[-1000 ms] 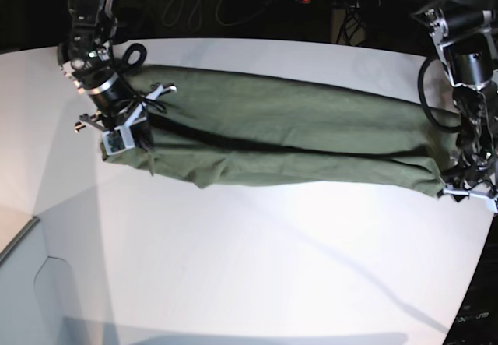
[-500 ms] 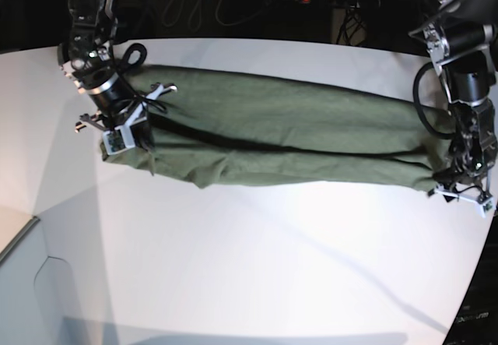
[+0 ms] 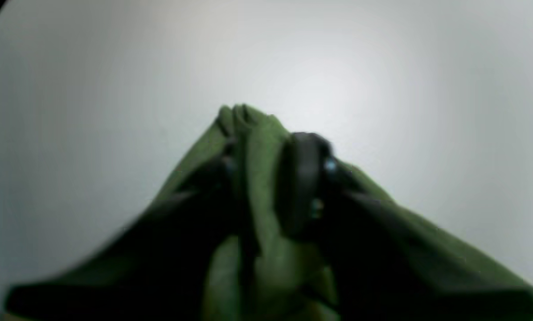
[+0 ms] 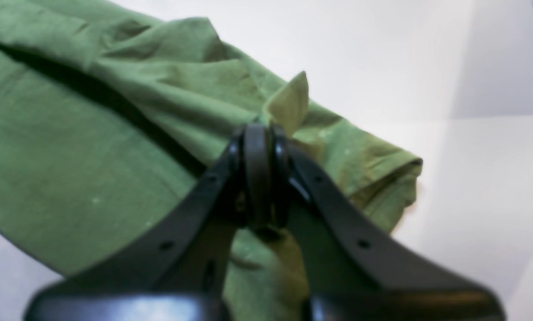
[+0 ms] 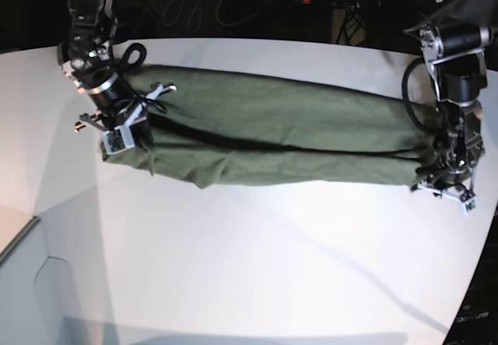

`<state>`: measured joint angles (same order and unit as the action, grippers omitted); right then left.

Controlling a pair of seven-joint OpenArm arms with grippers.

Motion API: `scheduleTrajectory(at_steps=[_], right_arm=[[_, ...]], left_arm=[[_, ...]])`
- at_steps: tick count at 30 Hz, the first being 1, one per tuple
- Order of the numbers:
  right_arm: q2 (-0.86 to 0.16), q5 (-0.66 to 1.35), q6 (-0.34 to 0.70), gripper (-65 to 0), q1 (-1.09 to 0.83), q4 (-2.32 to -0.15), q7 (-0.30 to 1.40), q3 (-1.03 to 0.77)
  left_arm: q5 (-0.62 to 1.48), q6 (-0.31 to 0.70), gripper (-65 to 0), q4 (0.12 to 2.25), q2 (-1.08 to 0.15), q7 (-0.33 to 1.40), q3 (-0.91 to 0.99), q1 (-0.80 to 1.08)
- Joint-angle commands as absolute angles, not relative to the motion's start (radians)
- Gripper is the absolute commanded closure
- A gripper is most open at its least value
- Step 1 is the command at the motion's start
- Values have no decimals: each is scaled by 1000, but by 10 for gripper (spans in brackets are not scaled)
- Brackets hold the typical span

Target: Layout the t-shirt on the table in an organized manner, then fold the t-shirt properly

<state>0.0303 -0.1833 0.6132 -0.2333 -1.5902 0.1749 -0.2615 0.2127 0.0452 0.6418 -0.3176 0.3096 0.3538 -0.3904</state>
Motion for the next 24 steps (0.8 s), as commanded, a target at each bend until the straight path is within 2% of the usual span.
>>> scheduleTrajectory(at_steps=[1, 2, 3, 8, 16, 24], right_arm=[[27, -173, 619, 0, -225, -1606, 151, -263], [27, -173, 619, 0, -225, -1606, 151, -263], [27, -173, 619, 0, -223, -1606, 151, -263], [27, -173, 619, 0, -222, -1606, 151, -262], [27, -173, 619, 0, -211, -1606, 151, -262], [27, -173, 619, 0, -209, -1606, 151, -262]], left_arm=[[213, 42, -74, 659, -337, 286, 358, -420], [213, 42, -16, 659, -337, 286, 358, -420], [213, 42, 0, 659, -337, 289, 358, -420], [223, 42, 0, 694, -337, 292, 361, -420], [352, 41, 0, 911, -340, 298, 361, -326], [352, 41, -1, 914, -338, 297, 361, -294]])
